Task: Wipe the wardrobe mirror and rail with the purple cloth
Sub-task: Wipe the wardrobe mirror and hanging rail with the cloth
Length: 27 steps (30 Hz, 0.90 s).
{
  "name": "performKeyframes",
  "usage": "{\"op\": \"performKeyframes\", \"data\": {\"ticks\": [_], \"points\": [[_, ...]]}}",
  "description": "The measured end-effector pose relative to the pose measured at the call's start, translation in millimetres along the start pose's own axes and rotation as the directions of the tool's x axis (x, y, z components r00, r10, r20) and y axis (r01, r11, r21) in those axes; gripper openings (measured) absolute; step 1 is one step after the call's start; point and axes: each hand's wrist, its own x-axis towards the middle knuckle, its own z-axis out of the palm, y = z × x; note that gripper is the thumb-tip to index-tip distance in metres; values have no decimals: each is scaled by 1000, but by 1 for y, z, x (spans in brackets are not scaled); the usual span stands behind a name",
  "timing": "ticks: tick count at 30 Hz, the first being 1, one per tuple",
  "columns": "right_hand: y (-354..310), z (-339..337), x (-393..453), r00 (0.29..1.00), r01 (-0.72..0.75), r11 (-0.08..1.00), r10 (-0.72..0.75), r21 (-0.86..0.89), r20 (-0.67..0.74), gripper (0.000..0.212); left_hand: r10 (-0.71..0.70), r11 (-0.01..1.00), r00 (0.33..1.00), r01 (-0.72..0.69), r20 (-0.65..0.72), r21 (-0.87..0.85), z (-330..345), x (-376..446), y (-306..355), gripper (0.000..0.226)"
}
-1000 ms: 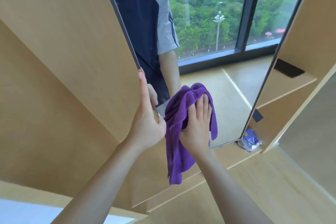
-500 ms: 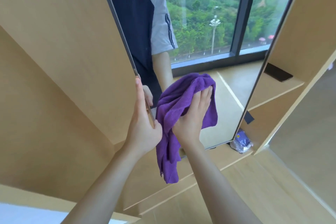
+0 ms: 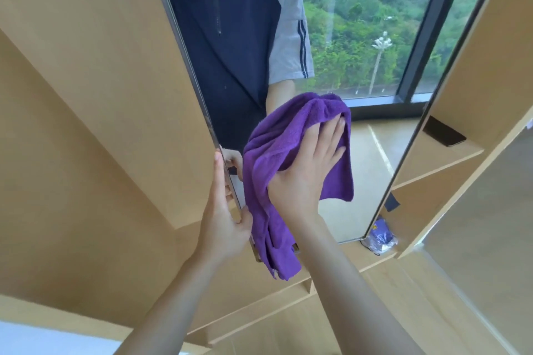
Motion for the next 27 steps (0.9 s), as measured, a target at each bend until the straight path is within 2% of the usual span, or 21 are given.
{"op": "performKeyframes", "data": {"ticks": [2,6,10,15,18,20,24,26,27], "points": [[24,-3,-10,999,-9,998,11,-60,38,99,23,1000,999,-22,-34,2,4,-2,-3,113],[81,-14,-30,991,-92,995,95,-31,92,105,-105,990,985,116,-135,77,14,-2,-7,98],[108,-16,-35,979,-178,983,171,54,114,102,-223,944,975,216,0,251,22,-6,-22,39],[122,-23,-36,942,-331,929,314,166,120,103,-310,905,950,281,43,319,28,-9,-28,31],[129,-29,-41,840,-538,821,503,190,205,105,-326,895,944,294,43,337,29,-8,-28,31],[130,-31,-42,738,-667,723,610,179,288,106,-326,886,945,300,17,353,32,-10,-28,30],[123,-31,-43,579,-804,581,714,130,393,92,-329,878,944,317,-28,358,38,-12,-27,32],[120,-29,-37,503,-854,516,779,75,373,72,-366,871,931,347,-13,347,38,-12,-26,34],[123,-27,-31,499,-844,536,798,-21,339,49,-384,866,923,362,-7,345,37,-12,-25,36]]}}
